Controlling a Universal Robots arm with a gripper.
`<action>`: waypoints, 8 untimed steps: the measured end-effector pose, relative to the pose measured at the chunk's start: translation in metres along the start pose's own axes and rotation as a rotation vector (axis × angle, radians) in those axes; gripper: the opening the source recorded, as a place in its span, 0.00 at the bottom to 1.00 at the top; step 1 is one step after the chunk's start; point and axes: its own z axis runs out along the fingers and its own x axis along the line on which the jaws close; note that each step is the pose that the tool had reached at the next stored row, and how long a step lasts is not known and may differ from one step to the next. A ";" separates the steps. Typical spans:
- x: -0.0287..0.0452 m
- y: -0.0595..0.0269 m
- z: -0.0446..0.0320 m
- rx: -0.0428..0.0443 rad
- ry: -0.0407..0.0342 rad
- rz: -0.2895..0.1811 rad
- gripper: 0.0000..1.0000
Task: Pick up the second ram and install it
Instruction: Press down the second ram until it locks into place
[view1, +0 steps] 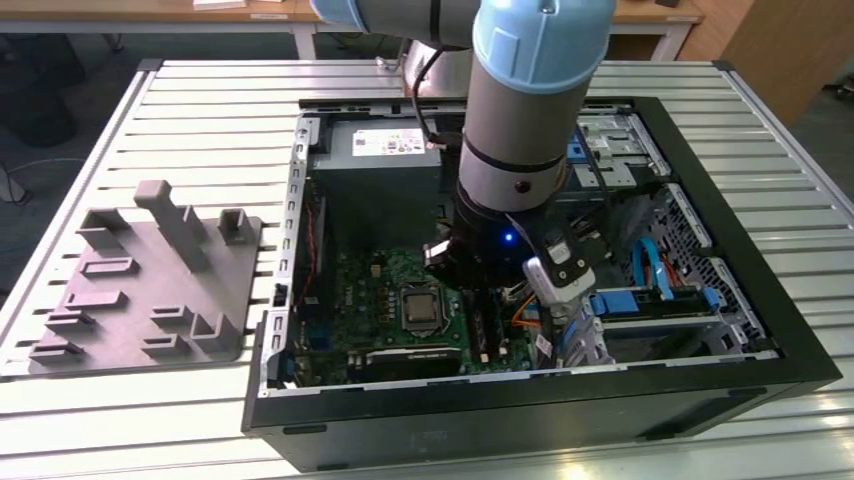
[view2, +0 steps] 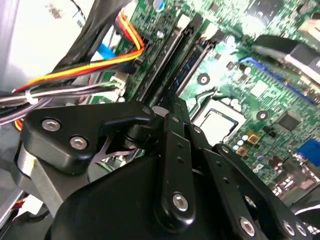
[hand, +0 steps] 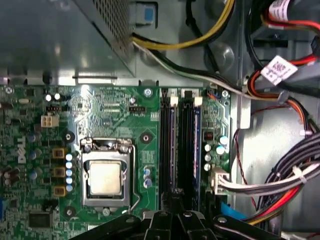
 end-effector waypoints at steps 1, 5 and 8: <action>0.0000 -0.0025 0.0001 0.0001 0.0002 0.000 0.10; 0.0000 -0.0157 0.0010 0.0000 0.0001 0.000 0.10; 0.0000 -0.0224 0.0018 0.0002 0.0003 0.000 0.10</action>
